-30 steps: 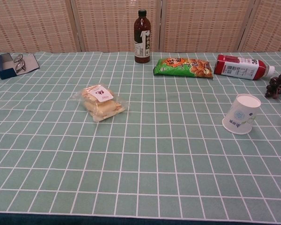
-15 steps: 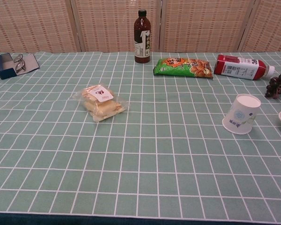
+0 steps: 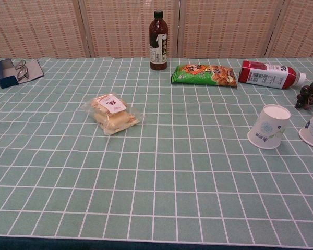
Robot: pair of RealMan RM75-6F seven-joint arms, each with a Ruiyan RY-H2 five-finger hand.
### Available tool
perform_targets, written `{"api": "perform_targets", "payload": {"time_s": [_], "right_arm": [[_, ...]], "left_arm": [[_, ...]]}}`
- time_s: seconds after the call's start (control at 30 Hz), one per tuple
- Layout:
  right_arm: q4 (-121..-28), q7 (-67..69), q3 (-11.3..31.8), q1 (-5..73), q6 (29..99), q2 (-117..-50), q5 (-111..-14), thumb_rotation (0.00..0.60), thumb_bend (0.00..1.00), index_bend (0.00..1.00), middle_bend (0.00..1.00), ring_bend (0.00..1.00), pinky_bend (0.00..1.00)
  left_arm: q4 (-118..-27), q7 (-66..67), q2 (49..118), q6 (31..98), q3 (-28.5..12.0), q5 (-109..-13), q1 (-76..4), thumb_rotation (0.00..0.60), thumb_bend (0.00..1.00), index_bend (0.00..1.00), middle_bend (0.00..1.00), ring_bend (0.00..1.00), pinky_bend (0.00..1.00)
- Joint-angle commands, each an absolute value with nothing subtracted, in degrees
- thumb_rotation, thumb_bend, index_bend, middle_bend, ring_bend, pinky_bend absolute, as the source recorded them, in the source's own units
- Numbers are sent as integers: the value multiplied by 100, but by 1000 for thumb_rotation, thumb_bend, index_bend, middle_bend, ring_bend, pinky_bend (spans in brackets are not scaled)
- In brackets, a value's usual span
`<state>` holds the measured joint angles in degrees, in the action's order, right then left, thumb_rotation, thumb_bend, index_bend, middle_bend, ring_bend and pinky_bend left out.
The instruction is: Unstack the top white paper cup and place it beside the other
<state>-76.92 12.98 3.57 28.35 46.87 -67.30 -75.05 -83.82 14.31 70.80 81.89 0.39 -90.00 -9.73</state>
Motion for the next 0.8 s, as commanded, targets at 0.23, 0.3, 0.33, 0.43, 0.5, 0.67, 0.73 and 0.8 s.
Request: {"api": "perform_targets", "payload": {"time_s": [0.23, 0.3, 0.33, 0.43, 0.5, 0.67, 0.73, 0.8], "right_arm": [[-7688, 1399, 317, 2873, 4585, -6708, -7594, 600, 297, 33, 0, 0, 0], [-7762, 1421, 315, 2858, 4630, -6628, -7636, 600, 295, 0, 0, 0, 0], [-7813, 1428, 317, 2846, 4670, -6583, -7659, 600, 294, 0, 0, 0, 0], [-8109, 1485, 326, 2782, 4836, -6348, -7746, 600, 292, 0, 0, 0, 0], [-8349, 1516, 332, 2718, 4992, -6171, -7814, 600, 290, 0, 0, 0, 0], [-9011, 1358, 274, 2342, 5834, -5734, -8162, 600, 281, 0, 0, 0, 0], [-9130, 1239, 198, 2144, 6186, -5675, -8305, 600, 279, 0, 0, 0, 0], [-9175, 934, 103, 1868, 6646, -5686, -8419, 600, 279, 0, 0, 0, 0]], "left_arm": [[-8394, 1439, 7074, 8211, 36, -9003, -962, 600, 402, 220, 190, 148, 170], [-8396, 1448, 7077, 8204, 37, -8999, -963, 600, 403, 220, 190, 148, 170], [-8396, 1451, 7077, 8201, 37, -8996, -963, 600, 403, 220, 190, 148, 170], [-8394, 1479, 7089, 8202, 31, -8990, -963, 600, 402, 220, 190, 148, 170], [-8389, 1489, 7095, 8199, 26, -8980, -963, 600, 402, 220, 190, 148, 170], [-8379, 1538, 7116, 8175, 25, -8963, -969, 600, 403, 220, 190, 147, 170], [-8369, 1566, 7126, 8180, 32, -8983, -970, 600, 403, 220, 190, 148, 170], [-8369, 1558, 7130, 8175, 46, -9004, -973, 600, 402, 220, 190, 148, 170]]}}
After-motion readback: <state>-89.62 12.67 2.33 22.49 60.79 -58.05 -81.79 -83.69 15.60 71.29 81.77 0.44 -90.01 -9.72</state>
